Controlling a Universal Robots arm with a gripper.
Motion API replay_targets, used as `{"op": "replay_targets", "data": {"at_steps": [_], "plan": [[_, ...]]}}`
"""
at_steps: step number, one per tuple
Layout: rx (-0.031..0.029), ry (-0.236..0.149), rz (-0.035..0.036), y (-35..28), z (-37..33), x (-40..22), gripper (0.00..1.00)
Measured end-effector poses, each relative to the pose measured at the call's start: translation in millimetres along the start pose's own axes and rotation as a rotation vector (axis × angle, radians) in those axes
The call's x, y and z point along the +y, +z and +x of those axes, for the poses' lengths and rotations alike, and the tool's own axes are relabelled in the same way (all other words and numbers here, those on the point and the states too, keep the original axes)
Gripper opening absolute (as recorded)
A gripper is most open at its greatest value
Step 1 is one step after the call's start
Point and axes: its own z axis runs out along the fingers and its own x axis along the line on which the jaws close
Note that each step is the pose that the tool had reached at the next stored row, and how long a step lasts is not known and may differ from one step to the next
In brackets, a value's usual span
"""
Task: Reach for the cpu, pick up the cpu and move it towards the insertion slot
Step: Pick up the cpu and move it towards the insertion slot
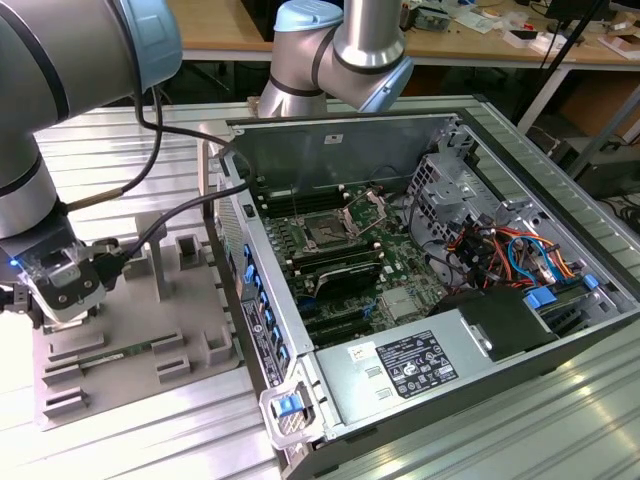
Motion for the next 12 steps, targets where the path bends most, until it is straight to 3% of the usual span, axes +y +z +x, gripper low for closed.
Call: {"op": "replay_targets", "data": {"at_steps": [12], "plan": [[0.0,0.0,0.0,-5.7,0.0,0.2,0.55]]}}
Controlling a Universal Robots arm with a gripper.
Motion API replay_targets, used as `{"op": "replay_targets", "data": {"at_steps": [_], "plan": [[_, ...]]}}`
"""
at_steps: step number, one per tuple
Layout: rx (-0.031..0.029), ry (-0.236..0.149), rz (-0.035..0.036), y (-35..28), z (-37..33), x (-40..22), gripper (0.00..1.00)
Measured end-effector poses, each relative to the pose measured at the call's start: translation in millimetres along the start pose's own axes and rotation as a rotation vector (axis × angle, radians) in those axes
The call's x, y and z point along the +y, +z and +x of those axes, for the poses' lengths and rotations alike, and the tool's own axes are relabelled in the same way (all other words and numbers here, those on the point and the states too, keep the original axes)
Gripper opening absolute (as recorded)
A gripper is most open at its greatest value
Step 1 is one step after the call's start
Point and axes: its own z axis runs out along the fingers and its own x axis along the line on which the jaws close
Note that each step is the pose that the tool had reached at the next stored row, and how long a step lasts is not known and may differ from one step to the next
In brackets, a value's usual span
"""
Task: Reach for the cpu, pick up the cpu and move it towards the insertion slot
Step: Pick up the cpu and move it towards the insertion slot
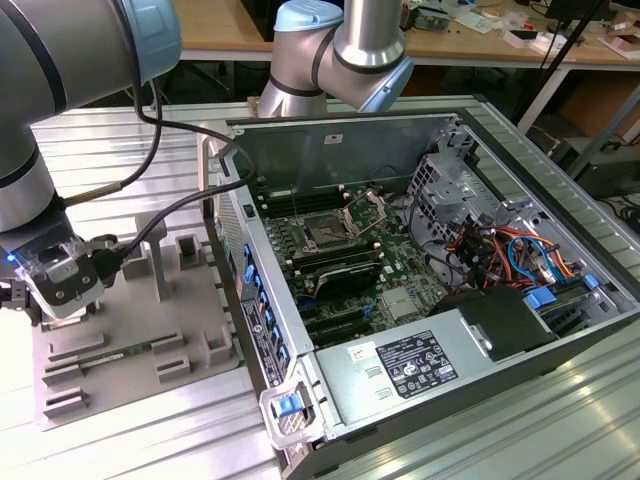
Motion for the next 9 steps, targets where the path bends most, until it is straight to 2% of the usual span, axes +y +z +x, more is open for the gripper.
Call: {"op": "replay_targets", "data": {"at_steps": [9], "plan": [[0.0,0.0,0.0,-3.9,0.0,0.2,0.55]]}}
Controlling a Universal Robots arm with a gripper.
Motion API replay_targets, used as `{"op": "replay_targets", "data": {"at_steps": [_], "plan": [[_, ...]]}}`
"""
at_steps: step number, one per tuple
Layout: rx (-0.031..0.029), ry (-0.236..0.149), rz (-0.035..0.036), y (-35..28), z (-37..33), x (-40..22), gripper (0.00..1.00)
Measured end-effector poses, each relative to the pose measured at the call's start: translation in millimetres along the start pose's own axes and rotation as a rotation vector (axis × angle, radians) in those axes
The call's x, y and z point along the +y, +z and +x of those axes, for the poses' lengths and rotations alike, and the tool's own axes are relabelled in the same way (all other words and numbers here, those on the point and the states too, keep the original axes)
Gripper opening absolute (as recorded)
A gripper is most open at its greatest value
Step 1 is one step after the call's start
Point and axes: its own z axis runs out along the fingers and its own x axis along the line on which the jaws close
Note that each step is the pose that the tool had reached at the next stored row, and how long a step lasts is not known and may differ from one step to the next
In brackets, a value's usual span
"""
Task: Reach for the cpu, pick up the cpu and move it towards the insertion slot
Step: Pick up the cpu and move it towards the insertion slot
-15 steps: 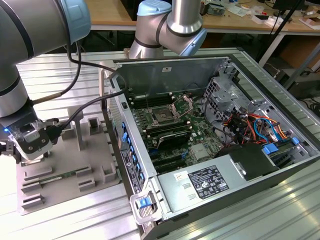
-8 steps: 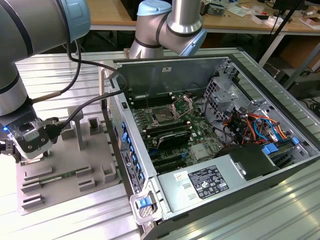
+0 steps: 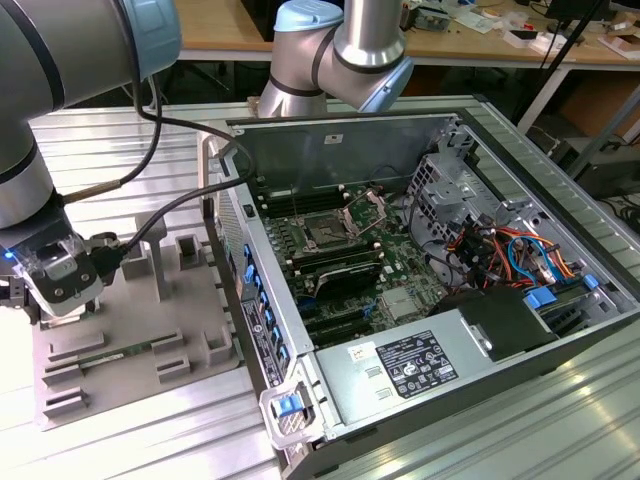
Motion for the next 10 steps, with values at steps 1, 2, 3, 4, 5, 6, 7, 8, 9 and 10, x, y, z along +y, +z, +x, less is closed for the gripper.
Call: {"op": "replay_targets", "data": {"at_steps": [1,2,3,4,5,6,7,8,9,10], "plan": [[0.0,0.0,0.0,-0.5,0.0,0.0,0.55],[0.0001,0.0,0.0,-1.0,0.0,0.1,0.55],[0.0,0.0,0.0,-1.4,0.0,0.1,0.55],[0.0,0.0,-0.0001,-1.7,0.0,0.1,0.55],[0.0,0.0,0.0,-2.6,0.0,0.1,0.55],[0.0,0.0,-0.0001,-3.1,0.0,0.1,0.55],[0.0,0.0,0.0,-3.5,0.0,0.1,0.55],[0.0001,0.0,0.0,-4.0,0.0,0.2,0.55],[0.0,0.0,0.0,-4.4,0.0,0.2,0.55],[0.0,0.0,0.0,-4.9,0.0,0.2,0.55]]}}
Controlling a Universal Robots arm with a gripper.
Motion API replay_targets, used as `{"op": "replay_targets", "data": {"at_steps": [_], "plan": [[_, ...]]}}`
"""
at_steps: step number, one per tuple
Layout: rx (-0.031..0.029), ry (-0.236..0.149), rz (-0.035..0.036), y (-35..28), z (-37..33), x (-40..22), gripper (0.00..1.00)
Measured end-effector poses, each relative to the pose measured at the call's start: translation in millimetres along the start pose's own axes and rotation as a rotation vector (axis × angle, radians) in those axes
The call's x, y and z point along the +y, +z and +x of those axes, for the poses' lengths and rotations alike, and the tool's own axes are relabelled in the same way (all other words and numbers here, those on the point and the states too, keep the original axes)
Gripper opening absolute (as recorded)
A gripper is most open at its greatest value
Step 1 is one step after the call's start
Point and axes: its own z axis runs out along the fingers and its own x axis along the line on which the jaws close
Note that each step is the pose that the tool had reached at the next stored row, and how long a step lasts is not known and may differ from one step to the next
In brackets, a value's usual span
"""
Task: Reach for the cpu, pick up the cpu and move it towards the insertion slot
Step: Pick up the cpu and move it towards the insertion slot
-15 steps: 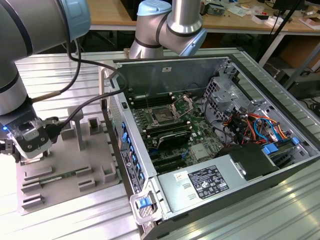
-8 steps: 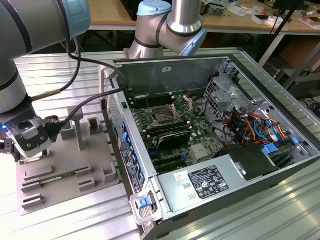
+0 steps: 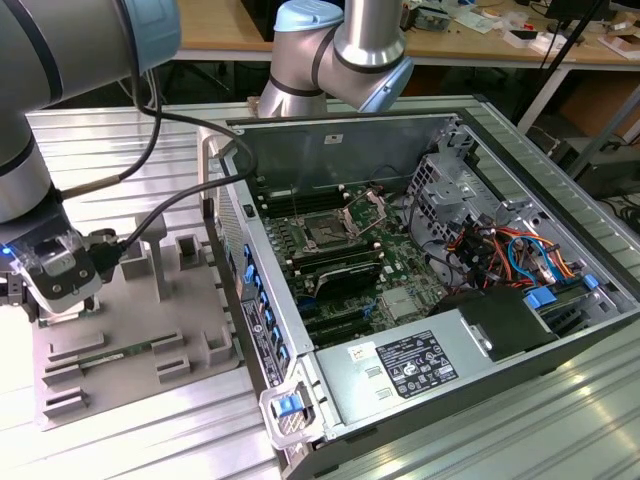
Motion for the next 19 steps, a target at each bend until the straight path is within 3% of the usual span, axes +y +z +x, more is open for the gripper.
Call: {"op": "replay_targets", "data": {"at_steps": [19], "plan": [[0.0001,0.0,0.0,-10.0,0.0,0.4,0.55]]}}
